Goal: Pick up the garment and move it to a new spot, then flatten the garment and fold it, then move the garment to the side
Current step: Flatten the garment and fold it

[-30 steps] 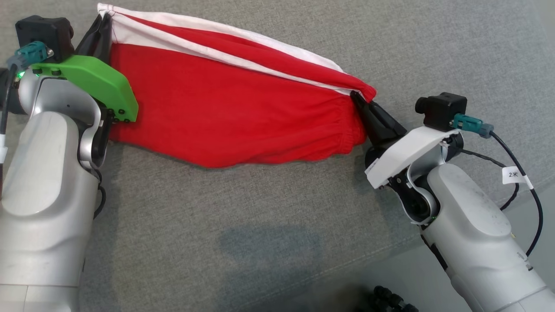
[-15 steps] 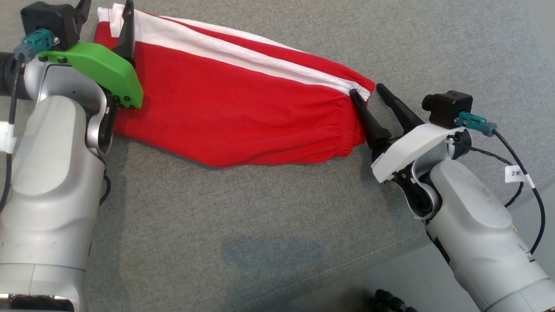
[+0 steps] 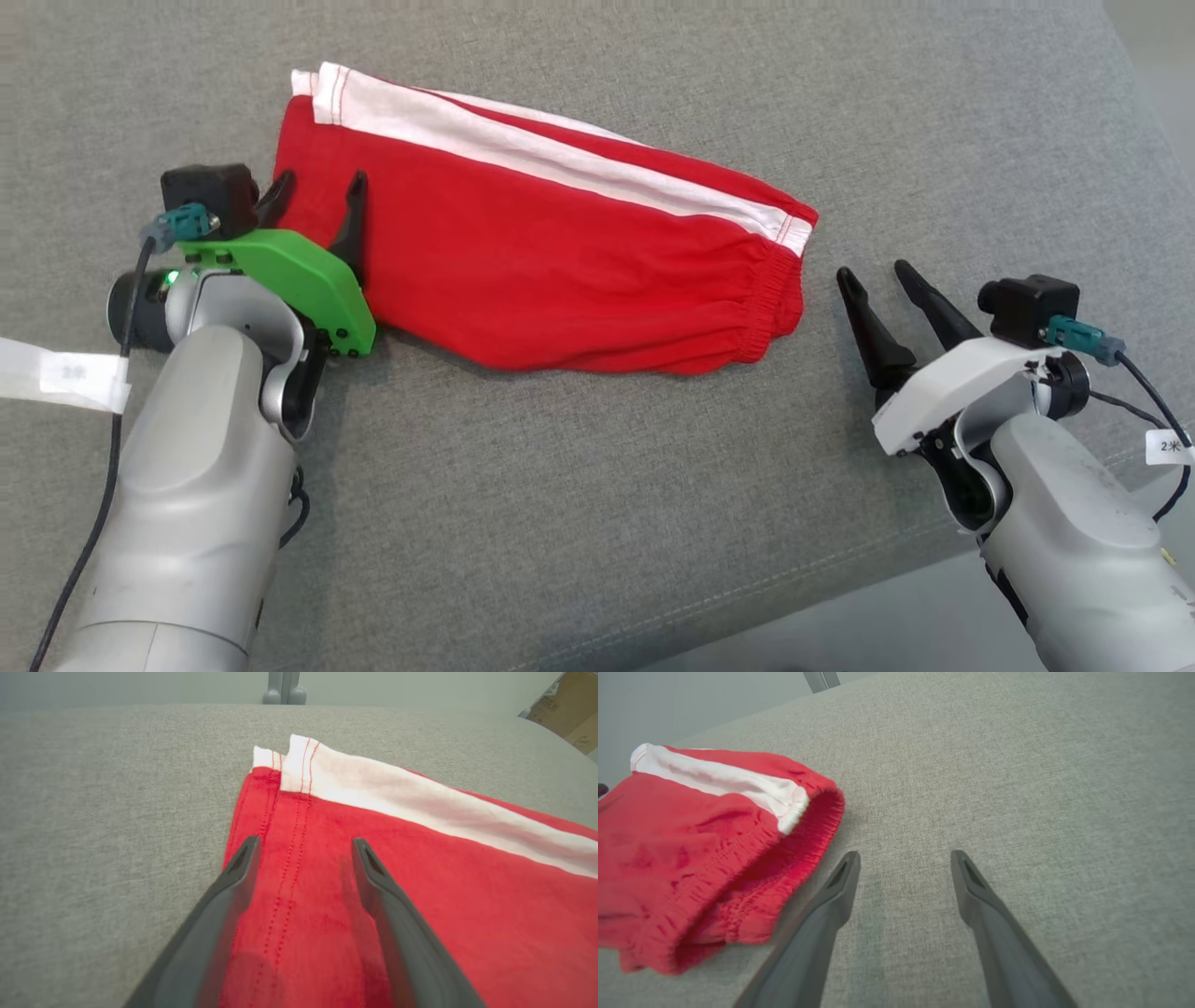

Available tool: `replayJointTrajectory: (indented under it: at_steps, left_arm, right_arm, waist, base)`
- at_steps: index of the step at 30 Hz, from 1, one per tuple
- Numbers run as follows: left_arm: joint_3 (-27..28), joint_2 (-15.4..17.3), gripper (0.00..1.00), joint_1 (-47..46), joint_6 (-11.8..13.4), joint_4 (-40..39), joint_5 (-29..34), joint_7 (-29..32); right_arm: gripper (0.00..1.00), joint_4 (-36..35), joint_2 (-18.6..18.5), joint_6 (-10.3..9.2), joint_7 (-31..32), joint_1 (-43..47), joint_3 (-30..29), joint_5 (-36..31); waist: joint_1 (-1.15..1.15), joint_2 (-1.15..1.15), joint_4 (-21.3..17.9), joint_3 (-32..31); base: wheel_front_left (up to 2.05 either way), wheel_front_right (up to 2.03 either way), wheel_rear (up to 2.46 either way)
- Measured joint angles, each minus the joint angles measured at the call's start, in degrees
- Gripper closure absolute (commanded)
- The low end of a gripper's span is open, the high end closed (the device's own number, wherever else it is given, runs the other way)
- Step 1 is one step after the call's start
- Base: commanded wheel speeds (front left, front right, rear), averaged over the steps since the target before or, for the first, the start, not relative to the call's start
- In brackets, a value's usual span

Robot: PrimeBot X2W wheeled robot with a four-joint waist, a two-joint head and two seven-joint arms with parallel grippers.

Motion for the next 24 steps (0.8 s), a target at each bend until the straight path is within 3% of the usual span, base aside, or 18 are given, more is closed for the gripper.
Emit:
replayJointTrajectory:
  at_steps: [9, 22, 24]
  left_arm:
    - [1.9, 1.5, 0.0, 1.4, 0.1, 3.6, -0.9, 0.2]
    - [2.0, 1.2, 0.0, 2.1, 0.0, 8.2, -1.9, 3.0]
    - [1.9, 1.2, 0.6, 2.1, 0.0, 8.7, -2.0, 3.2]
  right_arm:
    - [0.0, -0.9, -0.6, 0.0, -0.2, 1.8, -0.3, 0.2]
    - [0.0, -3.4, -1.3, 0.0, -0.7, 2.8, -1.3, -0.2]
    - [0.0, -3.8, -1.5, 0.0, -0.7, 3.1, -1.5, -0.3]
  waist:
    - [0.0, 0.0, 0.8, -4.0]
    - [0.0, 0.0, -1.3, -4.9]
    - [0.0, 0.0, -1.4, -5.0]
  base:
    - [0.0, 0.0, 0.0]
    - [0.0, 0.0, 0.0]
    - [0.0, 0.0, 0.0]
